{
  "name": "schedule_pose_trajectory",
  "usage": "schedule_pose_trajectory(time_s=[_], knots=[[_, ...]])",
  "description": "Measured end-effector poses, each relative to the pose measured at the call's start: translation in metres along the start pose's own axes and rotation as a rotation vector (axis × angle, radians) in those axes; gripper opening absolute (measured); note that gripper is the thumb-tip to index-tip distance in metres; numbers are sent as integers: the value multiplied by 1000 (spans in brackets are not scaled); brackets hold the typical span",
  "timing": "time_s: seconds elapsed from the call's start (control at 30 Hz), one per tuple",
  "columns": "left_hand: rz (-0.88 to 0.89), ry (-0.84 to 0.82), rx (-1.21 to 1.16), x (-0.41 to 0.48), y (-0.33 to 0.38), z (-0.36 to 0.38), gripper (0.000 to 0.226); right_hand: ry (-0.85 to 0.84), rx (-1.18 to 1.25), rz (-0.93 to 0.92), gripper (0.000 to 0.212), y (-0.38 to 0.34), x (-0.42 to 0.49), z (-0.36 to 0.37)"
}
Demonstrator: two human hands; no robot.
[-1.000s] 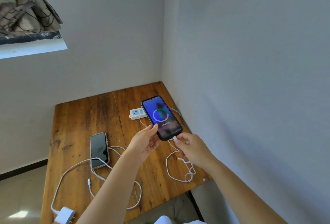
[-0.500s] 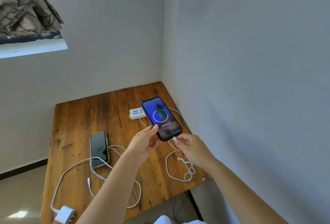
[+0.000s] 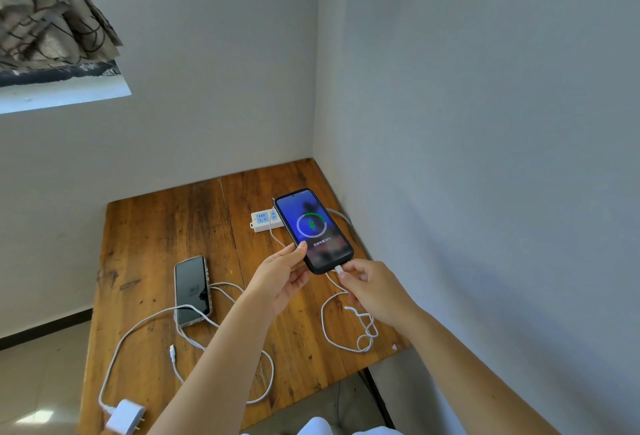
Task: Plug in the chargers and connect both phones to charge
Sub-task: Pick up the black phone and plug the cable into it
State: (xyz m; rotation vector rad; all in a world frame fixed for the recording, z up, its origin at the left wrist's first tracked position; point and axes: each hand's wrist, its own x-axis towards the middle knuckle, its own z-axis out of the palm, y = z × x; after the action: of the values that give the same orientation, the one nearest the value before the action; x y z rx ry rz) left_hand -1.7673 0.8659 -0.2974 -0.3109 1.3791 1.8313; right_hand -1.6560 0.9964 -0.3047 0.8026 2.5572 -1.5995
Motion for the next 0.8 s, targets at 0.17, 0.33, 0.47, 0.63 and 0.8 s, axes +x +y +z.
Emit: schedule_pose_trajectory(time_s=[0.17,0.33,0.47,0.63,0.8], knots=[[2,-6,28,2,-1,-3,20,-16,15,-2,17,0,-1,-1],[-5,-4,27,4,-2,-4,18,-25,28,-2,16,1,-1,-1],[-12,19,59,11,-2,-4,19,-29,-21,-3,16,8,4,-2],[-44,135,103,40,-5,2,25,-39,-208,35,11,31,16,-11],[-194,209,151,79,-47,2,25,19,-659,-11,7,62,35,-14]])
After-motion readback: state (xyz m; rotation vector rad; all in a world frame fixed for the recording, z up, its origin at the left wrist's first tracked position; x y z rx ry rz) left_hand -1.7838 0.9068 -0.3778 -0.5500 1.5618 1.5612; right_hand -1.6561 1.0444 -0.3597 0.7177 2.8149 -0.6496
